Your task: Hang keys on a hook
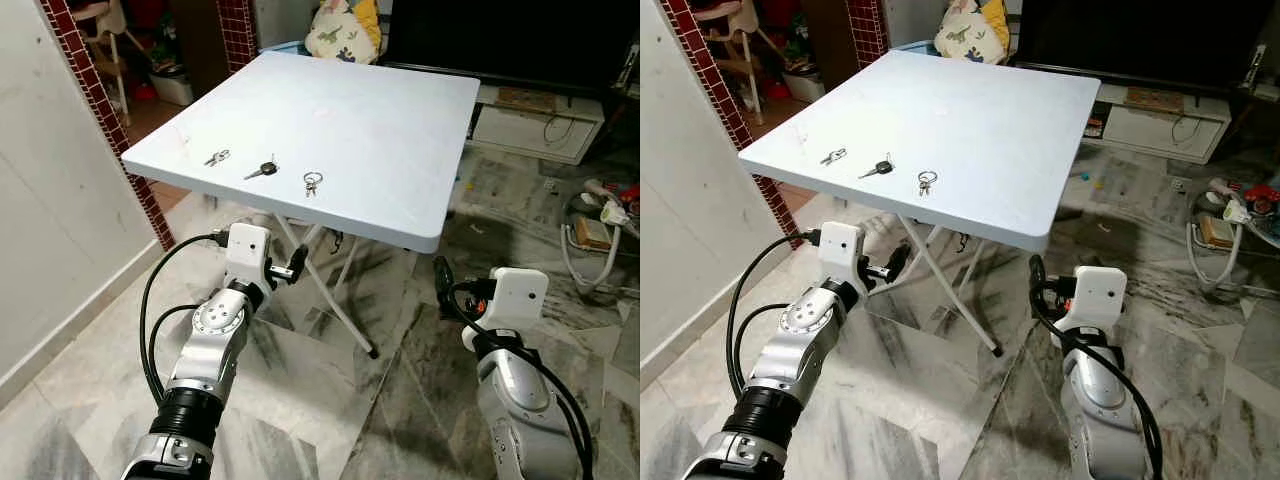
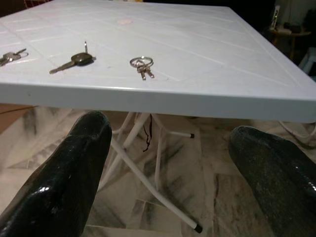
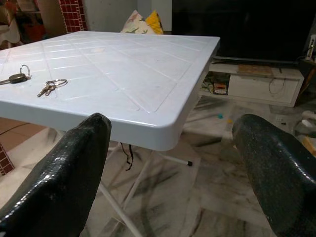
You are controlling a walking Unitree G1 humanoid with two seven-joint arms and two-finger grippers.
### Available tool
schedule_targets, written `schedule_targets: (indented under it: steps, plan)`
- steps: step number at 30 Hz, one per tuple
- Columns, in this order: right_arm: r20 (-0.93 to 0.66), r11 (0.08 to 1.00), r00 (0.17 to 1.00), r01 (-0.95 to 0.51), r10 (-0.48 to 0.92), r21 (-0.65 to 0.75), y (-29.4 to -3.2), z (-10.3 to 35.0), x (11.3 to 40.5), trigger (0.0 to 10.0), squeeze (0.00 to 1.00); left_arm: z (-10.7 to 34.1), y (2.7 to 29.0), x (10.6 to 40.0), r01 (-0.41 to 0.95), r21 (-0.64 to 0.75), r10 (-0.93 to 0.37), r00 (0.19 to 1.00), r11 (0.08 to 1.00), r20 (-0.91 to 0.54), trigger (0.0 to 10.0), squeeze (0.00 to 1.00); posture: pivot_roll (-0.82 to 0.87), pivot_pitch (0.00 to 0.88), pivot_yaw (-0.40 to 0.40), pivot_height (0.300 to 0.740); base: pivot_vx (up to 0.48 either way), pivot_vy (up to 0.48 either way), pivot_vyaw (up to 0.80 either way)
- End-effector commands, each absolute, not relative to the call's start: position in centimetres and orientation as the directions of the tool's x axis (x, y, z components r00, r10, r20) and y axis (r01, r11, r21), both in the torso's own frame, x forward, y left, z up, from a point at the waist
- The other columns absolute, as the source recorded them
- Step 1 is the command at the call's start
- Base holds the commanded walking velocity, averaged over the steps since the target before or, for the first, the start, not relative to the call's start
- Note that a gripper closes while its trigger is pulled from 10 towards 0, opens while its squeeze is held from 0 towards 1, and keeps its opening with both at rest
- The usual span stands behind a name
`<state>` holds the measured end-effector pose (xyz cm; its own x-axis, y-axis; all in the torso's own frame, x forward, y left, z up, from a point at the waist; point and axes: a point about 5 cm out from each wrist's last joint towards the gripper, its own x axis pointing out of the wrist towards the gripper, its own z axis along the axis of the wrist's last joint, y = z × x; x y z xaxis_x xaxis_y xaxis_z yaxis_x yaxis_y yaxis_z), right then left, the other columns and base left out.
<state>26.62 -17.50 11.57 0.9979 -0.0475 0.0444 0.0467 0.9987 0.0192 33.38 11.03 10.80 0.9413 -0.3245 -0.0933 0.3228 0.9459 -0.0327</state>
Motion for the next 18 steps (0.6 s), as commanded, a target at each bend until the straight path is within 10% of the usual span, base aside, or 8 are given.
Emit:
schedule_targets:
  steps: [1,18]
  plan:
    - [0.073,0.999,0.997,0.035,-0.036,0.012,-17.3,12.2,26.5,10.0,0.0,10.8,11.3,33.2,0.329,-0.035,-0.331,0.939,0.944,-0.092,10.0,0.0,0.01,0.0,0.034,0.74,0.0,0.0,0.0]
    - [0.08,0.994,0.991,-0.108,0.11,-0.032,-15.1,12.4,26.3,10.0,0.0,10.8,10.9,33.2,0.349,-0.067,-0.354,0.931,0.935,-0.092,10.0,0.0,0.0,0.0,0.04,0.74,0.276,0.0,0.0]
